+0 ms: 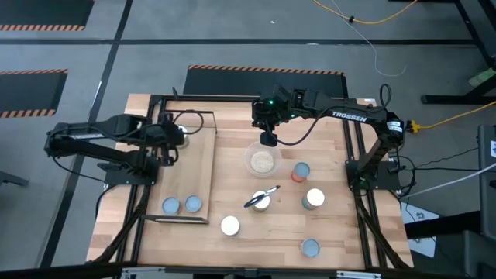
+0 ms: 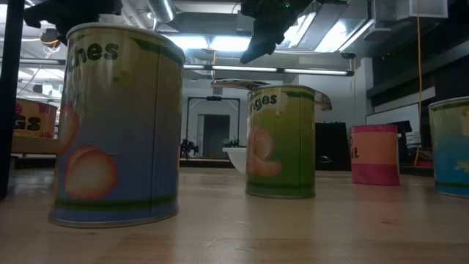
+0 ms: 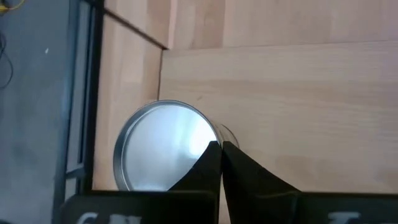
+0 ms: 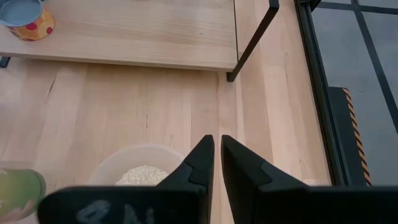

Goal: Pick and place cans onto a shelf
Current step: Put the canned pears on the shelf

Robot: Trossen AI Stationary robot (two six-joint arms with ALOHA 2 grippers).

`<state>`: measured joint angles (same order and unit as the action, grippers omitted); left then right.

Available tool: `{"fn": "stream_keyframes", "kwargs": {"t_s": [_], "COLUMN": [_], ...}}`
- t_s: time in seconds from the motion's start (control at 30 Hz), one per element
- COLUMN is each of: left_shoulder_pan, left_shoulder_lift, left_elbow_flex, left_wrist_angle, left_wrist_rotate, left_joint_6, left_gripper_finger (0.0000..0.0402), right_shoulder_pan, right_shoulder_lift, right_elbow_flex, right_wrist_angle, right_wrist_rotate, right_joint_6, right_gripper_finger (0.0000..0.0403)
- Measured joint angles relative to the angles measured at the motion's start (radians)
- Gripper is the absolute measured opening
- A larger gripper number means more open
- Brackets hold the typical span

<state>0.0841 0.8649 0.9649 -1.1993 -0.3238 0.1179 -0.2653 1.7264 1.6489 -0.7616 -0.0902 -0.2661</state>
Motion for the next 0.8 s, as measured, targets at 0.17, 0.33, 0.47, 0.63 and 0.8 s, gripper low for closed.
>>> {"fn": "stream_keyframes", "kwargs": {"t_s": [0.17, 0.33, 0.47, 0.63, 0.8], "left_shoulder_pan": [0.056, 0.110, 0.163, 0.252, 0.344], "left_shoulder_lift": [-0.030, -0.030, -0.031, -0.042, -0.058], "left_elbow_flex": [0.000, 0.000, -0.023, -0.091, -0.129], "left_wrist_angle": [-0.028, -0.016, 0.071, 0.108, 0.110], "left_wrist_rotate": [-0.005, -0.001, 0.073, 0.111, 0.196], "left_joint_6": [0.003, 0.080, 0.161, 0.253, 0.308], "left_gripper_finger": [0.0000, 0.0000, 0.0000, 0.0000, 0.0000], "right_shoulder_pan": [0.000, 0.000, 0.000, 0.000, 0.000], "right_shoulder_lift": [0.000, 0.000, 0.000, 0.000, 0.000], "right_elbow_flex": [0.000, 0.000, 0.000, 0.000, 0.000], "right_wrist_angle": [0.000, 0.000, 0.000, 0.000, 0.001], "right_wrist_rotate": [0.000, 0.000, 0.000, 0.000, 0.000], "right_joint_6": [-0.001, -0.002, -0.003, -0.004, -0.004], "right_gripper_finger": [0.0036, 0.0036, 0.0036, 0.0036, 0.0036]}}
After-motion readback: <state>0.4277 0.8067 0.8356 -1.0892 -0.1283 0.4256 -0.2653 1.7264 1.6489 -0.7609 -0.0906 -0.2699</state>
